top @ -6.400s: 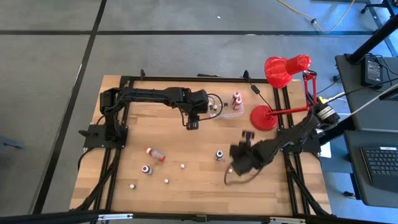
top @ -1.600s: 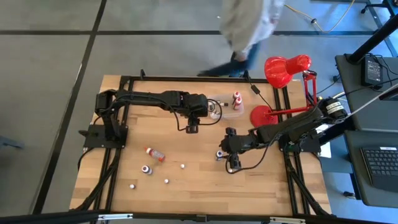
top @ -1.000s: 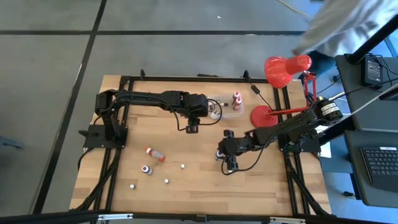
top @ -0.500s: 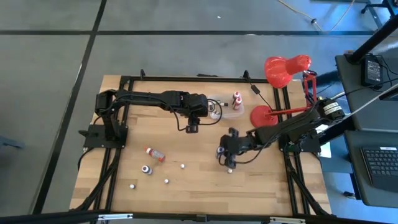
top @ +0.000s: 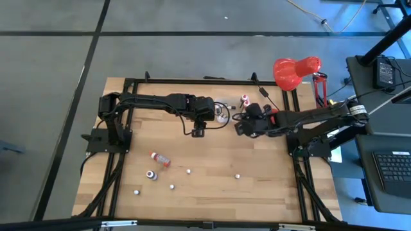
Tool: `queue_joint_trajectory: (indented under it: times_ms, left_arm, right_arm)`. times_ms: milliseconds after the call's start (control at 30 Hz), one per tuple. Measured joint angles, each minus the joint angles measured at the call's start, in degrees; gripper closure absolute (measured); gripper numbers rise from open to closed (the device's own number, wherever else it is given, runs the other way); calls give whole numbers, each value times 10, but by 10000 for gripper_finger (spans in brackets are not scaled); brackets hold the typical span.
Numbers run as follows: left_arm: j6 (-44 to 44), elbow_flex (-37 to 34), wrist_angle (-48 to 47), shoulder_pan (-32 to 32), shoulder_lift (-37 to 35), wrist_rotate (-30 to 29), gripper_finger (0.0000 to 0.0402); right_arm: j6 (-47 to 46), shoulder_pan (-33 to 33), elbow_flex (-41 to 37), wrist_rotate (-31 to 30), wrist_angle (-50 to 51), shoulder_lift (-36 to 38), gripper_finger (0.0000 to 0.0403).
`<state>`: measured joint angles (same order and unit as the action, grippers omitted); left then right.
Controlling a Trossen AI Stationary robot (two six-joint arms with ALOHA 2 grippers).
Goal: Pick & Place food coloring
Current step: Put the big blue food coloring bottle in the transparent bin
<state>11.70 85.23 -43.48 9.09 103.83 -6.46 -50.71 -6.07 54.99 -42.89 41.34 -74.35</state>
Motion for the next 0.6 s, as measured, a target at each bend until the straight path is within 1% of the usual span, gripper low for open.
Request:
queue_joint_trajectory:
  times_ms: [67,167,300,433,600]
  left_arm:
    - [-1,0,0,0,0,0,260]
    - [-4,0,0,0,0,0,260]
    - [-4,0,0,0,0,1,260]
    - [-4,0,0,0,0,1,261]
    - [-4,0,0,0,0,1,261]
  right_arm:
    - [3,16,-2,-23,0,-7,280]
    - [-1,43,-2,-29,-2,-11,280]
    - [0,65,-2,-25,-3,-25,280]
    - [0,79,-2,2,-2,-40,280]
    - [2,80,-2,-8,0,-61,280]
